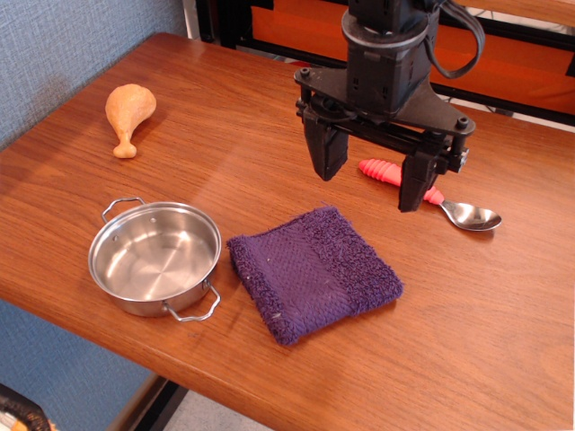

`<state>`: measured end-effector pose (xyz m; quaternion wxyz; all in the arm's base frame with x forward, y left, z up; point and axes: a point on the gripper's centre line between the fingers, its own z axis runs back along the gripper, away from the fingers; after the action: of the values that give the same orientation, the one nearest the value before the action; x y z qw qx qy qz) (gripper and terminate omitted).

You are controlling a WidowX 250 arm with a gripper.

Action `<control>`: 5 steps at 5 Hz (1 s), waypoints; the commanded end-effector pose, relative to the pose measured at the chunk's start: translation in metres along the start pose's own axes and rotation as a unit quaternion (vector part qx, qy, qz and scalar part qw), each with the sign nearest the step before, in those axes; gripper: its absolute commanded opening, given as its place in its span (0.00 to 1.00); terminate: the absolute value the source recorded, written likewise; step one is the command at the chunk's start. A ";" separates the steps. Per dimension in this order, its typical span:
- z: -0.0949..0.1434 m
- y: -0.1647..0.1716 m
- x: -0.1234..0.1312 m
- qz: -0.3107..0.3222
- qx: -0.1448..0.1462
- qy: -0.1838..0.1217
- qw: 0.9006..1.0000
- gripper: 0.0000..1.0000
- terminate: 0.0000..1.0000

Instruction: Take the silver vessel and place it on the purple cloth.

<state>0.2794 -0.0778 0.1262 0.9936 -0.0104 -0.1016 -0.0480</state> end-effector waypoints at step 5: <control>-0.021 0.088 -0.007 0.427 0.078 -0.016 0.901 1.00 0.00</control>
<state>0.2884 0.0093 0.0926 0.9157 0.0304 -0.0894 0.3906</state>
